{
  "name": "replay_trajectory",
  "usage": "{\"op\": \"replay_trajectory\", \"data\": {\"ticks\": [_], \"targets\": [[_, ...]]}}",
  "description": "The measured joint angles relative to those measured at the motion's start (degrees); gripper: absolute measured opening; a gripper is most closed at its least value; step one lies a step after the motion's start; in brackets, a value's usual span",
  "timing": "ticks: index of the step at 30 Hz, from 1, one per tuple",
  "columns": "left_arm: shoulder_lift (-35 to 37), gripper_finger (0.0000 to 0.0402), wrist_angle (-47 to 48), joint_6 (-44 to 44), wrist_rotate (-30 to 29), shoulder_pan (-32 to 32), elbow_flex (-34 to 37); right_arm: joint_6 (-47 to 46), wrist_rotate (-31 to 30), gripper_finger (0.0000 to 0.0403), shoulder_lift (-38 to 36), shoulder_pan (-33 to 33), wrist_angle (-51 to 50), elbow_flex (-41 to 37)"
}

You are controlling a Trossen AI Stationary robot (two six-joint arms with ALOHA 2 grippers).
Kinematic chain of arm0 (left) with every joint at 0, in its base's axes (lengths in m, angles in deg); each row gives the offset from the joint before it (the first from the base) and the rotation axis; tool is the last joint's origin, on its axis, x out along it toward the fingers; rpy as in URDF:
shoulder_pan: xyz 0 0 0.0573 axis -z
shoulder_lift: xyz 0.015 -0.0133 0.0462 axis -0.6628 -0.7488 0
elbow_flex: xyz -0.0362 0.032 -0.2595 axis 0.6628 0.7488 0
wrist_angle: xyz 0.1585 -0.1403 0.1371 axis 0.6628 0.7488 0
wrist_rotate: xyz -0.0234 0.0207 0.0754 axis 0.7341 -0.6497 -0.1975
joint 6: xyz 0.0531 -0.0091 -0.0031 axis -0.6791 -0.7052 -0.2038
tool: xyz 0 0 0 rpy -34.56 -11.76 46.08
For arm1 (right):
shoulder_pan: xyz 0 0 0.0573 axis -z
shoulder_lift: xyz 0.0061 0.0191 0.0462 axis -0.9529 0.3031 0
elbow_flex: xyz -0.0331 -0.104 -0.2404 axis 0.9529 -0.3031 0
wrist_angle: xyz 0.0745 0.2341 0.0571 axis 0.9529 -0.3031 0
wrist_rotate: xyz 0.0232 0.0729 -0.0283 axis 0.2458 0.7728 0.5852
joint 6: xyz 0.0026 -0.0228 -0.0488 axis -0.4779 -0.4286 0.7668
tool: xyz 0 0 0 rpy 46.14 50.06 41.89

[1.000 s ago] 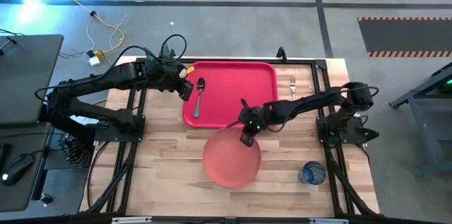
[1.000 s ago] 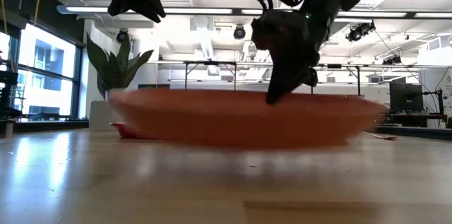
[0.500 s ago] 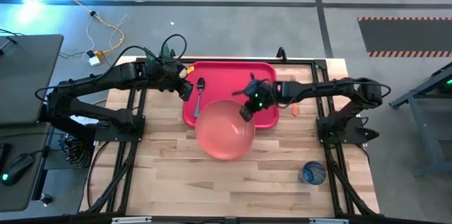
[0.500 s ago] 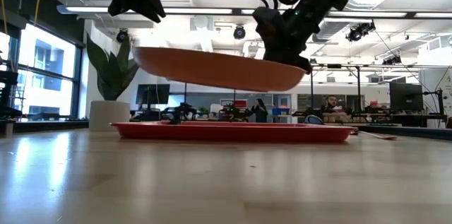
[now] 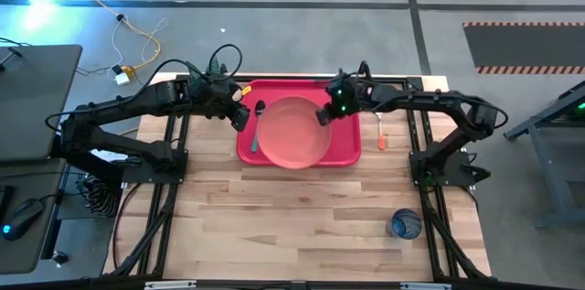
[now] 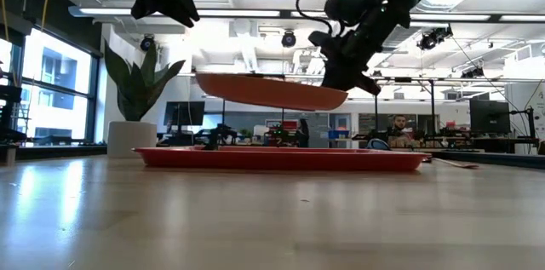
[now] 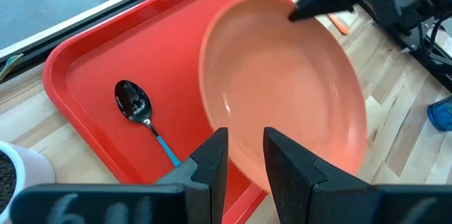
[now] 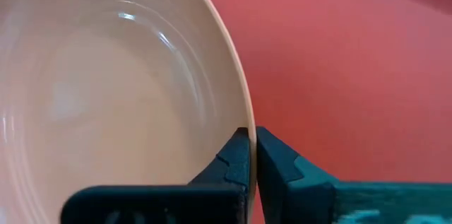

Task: Pick and place plate/cup/fork/spoon on tray
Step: Put the orange plate on top of the pink tray

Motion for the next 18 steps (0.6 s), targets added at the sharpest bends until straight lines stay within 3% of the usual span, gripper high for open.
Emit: {"op": "replay_trajectory", "data": {"ticks": [12, 18], "targets": [[0.0, 0.0083, -0.04, 0.04, -0.02, -0.08, 0.0, 1.52, 3.51, 0.0, 0.2, 12.82, 3.83, 0.0], [0.0, 0.0083, -0.04, 0.04, -0.02, -0.08, 0.0, 0.49, 4.49, 0.0, 0.2, 15.46, 7.09, 0.0]]}}
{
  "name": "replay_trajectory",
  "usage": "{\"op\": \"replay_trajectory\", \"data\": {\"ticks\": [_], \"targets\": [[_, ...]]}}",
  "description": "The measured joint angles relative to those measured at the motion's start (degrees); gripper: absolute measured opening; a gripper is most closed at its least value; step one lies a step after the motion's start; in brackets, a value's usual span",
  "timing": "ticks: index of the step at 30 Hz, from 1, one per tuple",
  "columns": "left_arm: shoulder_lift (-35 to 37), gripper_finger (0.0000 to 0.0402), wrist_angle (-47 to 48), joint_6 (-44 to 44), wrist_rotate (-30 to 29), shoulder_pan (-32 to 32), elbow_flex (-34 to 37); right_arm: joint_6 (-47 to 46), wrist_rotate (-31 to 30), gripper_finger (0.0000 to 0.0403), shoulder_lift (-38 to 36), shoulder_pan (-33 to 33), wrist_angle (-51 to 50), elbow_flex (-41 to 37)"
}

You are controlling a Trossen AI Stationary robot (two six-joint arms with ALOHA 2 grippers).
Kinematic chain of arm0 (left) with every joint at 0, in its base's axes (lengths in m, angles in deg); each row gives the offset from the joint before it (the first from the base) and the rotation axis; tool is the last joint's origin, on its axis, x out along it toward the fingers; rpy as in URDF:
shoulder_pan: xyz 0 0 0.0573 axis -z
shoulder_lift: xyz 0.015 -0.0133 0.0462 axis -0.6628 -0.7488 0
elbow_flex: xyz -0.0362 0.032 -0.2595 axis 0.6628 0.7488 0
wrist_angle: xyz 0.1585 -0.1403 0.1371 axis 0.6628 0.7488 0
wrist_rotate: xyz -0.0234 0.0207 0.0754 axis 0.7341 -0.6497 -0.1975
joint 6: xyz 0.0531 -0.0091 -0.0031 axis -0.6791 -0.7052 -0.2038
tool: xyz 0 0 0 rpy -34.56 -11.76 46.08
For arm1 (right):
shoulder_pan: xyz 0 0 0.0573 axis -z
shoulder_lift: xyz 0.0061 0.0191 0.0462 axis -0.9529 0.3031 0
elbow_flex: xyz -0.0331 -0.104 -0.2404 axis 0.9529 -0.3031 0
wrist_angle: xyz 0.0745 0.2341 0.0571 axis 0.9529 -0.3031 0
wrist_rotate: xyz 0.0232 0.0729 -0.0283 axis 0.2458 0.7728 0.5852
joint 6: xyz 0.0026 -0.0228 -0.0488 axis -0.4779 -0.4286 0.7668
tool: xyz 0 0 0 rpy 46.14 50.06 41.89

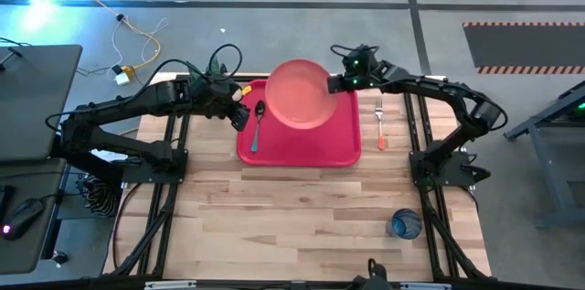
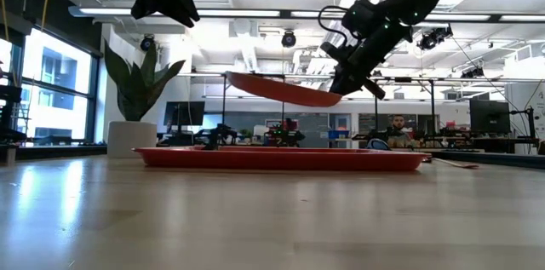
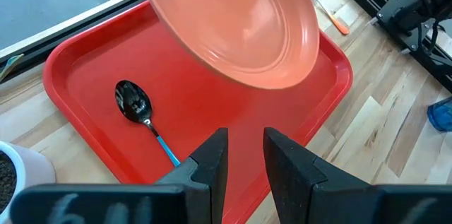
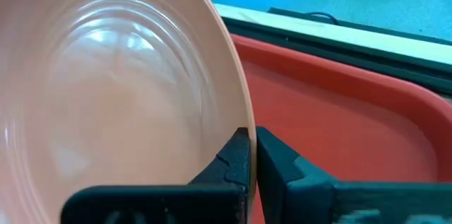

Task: Pick and place plate/cup/fork/spoon on tray
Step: Put the orange plate on top of the pink tray

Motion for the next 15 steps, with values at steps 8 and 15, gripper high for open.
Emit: {"op": "replay_trajectory", "data": {"ticks": [8, 15], "targets": [[-0.01, 0.0083, 0.0, 0.01, -0.24, 0.0, 0.0, 1.65, -0.45, 0.0, 0.0, -1.67, -1.17, 0.0], [-0.01, 0.0083, -0.01, 0.45, -3.64, 0.0, 0.0, 2.07, -1.57, 0.0, 1.96, -3.83, -4.03, 0.02]]}}
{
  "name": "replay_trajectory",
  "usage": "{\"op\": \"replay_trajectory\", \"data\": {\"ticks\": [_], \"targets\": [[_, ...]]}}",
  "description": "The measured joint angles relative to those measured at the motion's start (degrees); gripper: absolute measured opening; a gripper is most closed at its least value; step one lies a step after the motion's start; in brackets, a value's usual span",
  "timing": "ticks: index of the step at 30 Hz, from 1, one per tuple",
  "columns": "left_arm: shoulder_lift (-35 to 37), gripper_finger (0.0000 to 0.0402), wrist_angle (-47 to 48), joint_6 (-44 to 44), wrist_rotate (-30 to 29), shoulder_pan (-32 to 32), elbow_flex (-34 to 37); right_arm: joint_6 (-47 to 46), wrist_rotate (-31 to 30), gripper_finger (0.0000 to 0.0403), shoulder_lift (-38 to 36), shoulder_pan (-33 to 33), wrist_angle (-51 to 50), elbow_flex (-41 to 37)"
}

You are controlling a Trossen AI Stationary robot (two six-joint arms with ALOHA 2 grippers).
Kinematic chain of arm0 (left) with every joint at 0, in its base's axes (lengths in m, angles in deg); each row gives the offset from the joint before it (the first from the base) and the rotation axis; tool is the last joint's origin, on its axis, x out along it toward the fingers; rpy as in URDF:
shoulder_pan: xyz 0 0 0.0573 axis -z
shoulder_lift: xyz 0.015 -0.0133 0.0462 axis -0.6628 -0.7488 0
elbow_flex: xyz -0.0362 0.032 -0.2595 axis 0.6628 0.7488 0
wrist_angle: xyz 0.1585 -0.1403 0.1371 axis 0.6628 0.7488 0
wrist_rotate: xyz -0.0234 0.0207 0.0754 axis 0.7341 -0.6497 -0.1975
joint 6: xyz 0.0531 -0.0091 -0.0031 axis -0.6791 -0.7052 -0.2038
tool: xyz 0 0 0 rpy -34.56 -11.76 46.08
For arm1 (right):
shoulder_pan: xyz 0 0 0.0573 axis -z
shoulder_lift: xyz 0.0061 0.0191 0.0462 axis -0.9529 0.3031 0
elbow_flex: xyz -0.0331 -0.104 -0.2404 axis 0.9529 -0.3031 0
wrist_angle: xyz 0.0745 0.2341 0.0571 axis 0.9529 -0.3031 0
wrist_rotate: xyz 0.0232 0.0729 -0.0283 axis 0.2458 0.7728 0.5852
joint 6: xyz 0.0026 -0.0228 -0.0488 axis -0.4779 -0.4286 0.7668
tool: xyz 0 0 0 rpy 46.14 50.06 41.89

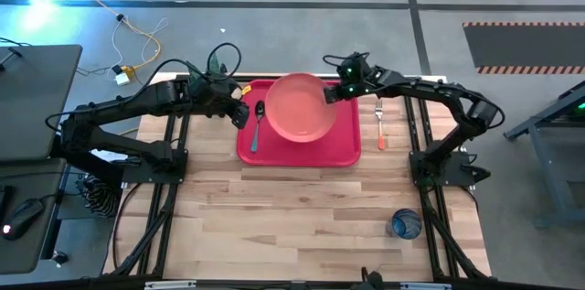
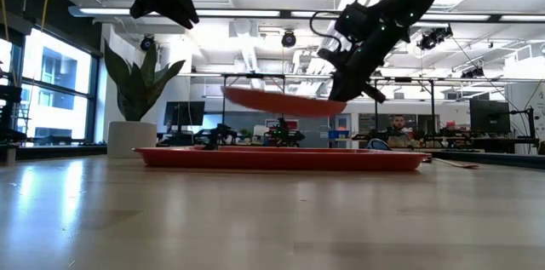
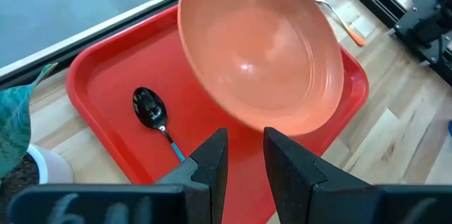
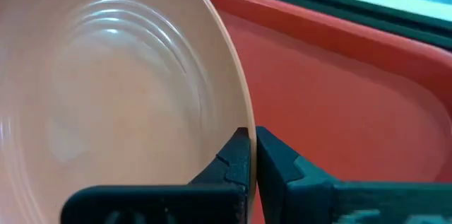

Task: Pick and place plate/cup/fork/spoon on tray
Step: Put the orange plate on top of the pink tray

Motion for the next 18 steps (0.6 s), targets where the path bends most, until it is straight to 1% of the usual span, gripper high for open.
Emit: {"op": "replay_trajectory", "data": {"ticks": [7, 18], "targets": [[-0.02, 0.0083, -0.08, 0.16, -0.21, 0.0, 0.0, -1.23, -0.5, 0.0, 4.02, -1.57, 0.45, 0.0], [-0.02, 0.0083, -0.12, 0.18, -0.23, 0.0, 0.0, -3.01, -0.9, 0.0, 7.9, -3.19, 0.43, 0.0]]}}
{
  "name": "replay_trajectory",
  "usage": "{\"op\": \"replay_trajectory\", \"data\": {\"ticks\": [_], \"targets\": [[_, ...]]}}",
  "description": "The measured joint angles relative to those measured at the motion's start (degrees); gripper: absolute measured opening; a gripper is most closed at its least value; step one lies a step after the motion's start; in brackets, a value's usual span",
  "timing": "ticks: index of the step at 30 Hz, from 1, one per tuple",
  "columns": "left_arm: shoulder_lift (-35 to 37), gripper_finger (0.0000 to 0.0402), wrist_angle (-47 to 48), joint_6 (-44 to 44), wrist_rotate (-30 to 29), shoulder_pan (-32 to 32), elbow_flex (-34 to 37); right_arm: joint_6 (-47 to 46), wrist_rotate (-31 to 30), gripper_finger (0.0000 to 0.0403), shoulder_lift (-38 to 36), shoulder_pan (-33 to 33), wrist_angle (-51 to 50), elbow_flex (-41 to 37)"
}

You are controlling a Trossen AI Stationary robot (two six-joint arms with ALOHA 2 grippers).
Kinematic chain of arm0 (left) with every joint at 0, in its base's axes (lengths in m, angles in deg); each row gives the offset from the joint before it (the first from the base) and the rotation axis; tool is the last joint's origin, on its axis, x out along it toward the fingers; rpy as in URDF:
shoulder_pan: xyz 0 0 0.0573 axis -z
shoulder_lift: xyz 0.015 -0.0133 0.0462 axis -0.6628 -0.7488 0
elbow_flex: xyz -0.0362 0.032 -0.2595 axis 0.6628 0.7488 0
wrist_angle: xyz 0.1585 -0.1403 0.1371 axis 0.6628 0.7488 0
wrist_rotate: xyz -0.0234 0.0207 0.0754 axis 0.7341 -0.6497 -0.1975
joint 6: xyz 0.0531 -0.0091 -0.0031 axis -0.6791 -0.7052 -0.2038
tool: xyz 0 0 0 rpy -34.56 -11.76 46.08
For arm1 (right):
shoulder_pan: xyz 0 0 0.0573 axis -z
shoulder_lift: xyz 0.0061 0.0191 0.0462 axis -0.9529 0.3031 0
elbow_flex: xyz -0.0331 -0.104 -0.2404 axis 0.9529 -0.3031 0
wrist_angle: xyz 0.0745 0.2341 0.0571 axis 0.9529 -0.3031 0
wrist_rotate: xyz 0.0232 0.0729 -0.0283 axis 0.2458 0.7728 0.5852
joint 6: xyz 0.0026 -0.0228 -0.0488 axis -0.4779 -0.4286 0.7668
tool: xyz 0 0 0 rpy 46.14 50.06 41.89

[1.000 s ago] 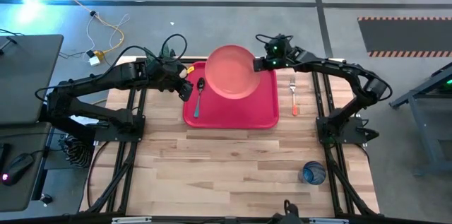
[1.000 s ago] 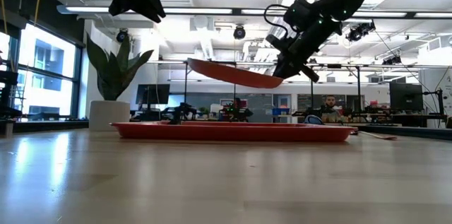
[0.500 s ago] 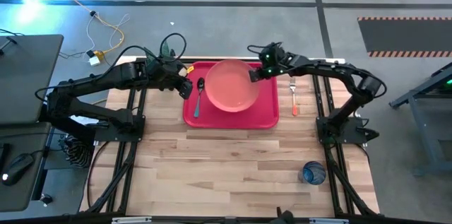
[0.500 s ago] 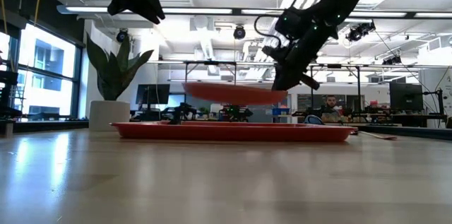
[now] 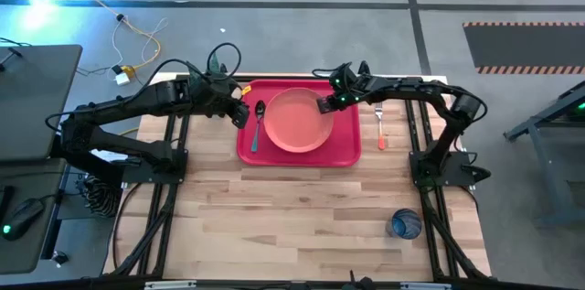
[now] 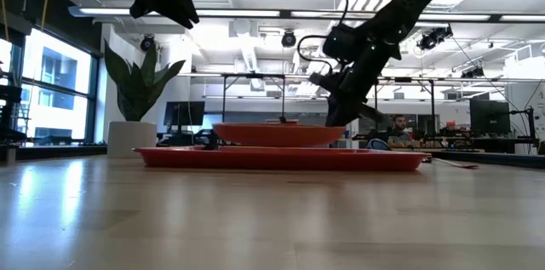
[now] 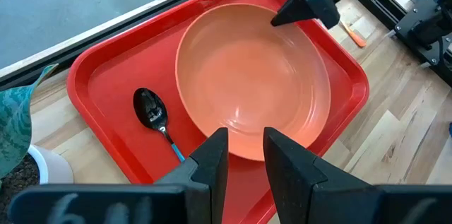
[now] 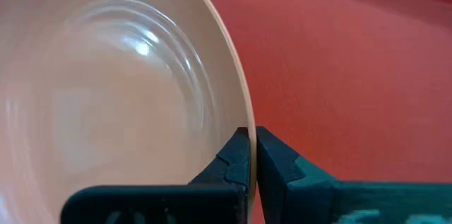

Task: Pick and place plate/cup/fork/spoon on tray
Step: Put the orange plate on top of the pink tray

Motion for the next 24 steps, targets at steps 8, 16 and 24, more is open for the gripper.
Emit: {"op": "replay_trajectory", "data": {"ticks": [8, 16, 24], "targets": [[0.0, 0.0083, -0.04, -0.02, 0.0, 0.0, 0.0, -0.6, 0.01, 0.0, 1.99, -0.82, -0.07, 0.0], [0.0, 0.0083, -0.04, -0.07, -0.01, 0.0, 0.0, -0.62, -0.46, 0.0, 2.17, -1.38, 0.14, 0.0], [0.0, 0.0083, -0.04, -0.09, -0.01, 0.0, 0.0, -0.62, -0.42, 0.0, 2.17, -1.37, 0.15, 0.0]]}}
